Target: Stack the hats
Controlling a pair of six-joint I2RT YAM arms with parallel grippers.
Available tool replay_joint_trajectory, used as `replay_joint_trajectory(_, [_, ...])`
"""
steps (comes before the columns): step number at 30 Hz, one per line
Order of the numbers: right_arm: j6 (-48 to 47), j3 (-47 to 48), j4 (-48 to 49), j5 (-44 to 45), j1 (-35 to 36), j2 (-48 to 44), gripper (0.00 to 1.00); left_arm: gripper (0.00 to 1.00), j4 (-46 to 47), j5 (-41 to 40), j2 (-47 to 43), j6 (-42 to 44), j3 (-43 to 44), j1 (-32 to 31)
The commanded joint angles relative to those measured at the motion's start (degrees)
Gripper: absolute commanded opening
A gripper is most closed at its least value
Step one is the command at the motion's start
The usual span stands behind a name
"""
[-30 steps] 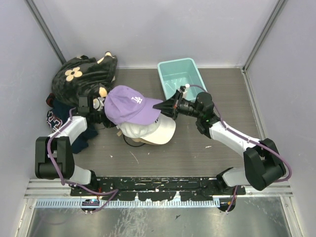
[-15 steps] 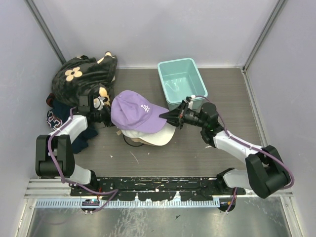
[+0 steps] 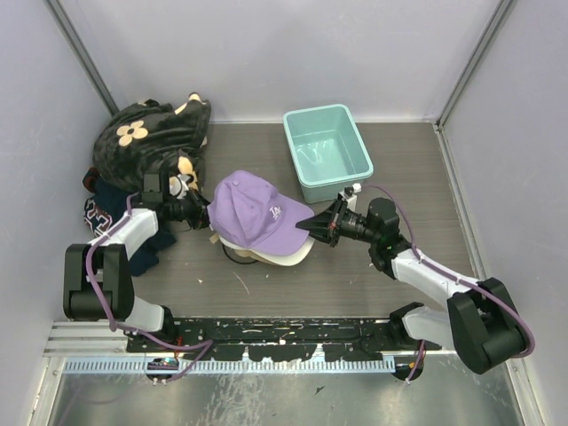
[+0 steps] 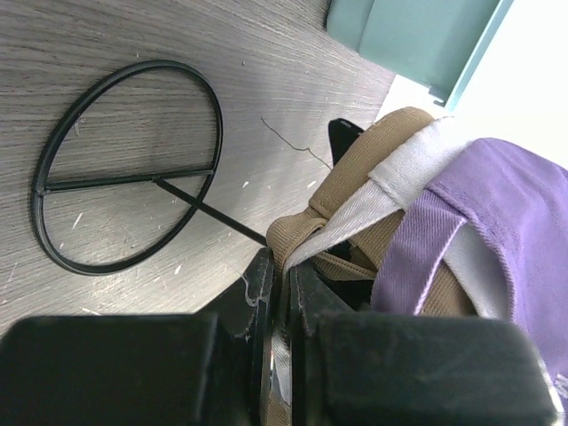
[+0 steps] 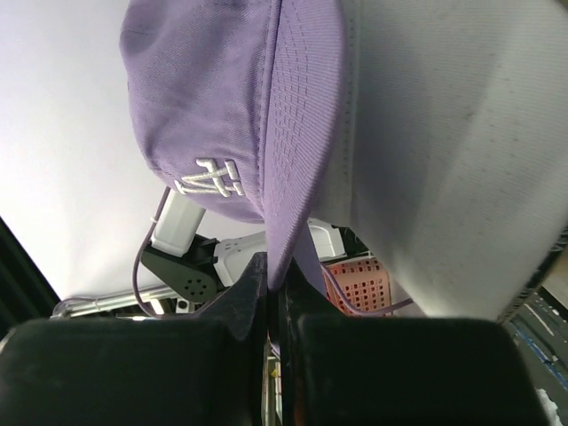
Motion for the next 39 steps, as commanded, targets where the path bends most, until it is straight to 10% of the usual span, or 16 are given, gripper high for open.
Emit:
replay_joint_trajectory(1, [-3.5,-2.6,-1.2,-3.8,-1.0,1.6,0.01,0.0,-0.1,-2.3,-1.6,0.1,-2.6,-0.3])
replay_joint_trajectory(39, [-21.7,15.8,-24.8,-6.7,-1.7,7.9,0.01,0.45,3.5,7.5,-10.0,-6.2,-2.0,11.5])
